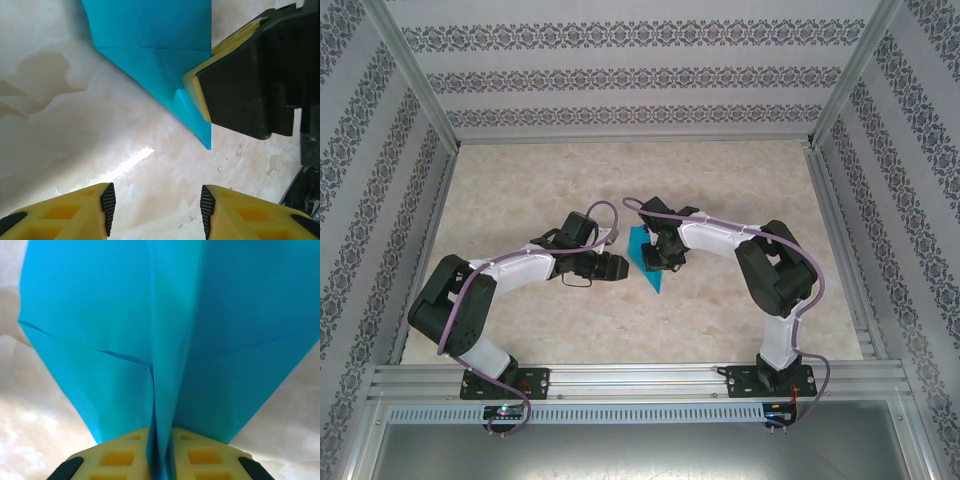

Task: Fold a paper plane with a square sheet of paper (pick it up from the middle)
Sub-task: Move a paper plane to the center of the table.

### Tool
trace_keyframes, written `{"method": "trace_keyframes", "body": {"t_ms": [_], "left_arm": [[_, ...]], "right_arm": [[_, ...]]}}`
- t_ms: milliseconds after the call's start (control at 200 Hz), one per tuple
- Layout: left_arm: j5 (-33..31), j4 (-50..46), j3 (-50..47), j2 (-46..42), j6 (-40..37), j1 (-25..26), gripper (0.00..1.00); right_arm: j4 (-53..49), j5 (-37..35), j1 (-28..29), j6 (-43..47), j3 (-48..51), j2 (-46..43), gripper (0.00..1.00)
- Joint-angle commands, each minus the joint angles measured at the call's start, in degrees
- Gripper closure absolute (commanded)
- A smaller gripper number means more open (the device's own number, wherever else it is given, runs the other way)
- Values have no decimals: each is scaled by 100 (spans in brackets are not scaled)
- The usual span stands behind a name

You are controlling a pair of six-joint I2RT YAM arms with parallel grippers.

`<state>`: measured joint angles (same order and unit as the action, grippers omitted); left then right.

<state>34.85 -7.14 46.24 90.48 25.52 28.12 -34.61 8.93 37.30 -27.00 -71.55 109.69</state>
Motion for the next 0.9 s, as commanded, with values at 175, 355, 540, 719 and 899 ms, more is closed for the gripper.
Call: {"method": "trace_keyframes", "body": {"t_ms": [175,355,540,719,899], "left_arm": [[-29,-173,-60,-143,-184,-88,48],[-44,-141,-151,-190,-169,-100,48],[-66,-123,-242,-232,-164,-109,48],[-141,-294,-117,-357,-225,-138,48],[-865,-1006,331,-792,-615,-133,43]], "right_arm": [[-253,-593,282,59,-352,256,83],[-470,-894,442,66,-570,475,83],[-541,-973,550,76,-742,693,83],[-639,-1033,534,77,-699,293,80],[-854,-805,455,230,-588,-562,70]]}}
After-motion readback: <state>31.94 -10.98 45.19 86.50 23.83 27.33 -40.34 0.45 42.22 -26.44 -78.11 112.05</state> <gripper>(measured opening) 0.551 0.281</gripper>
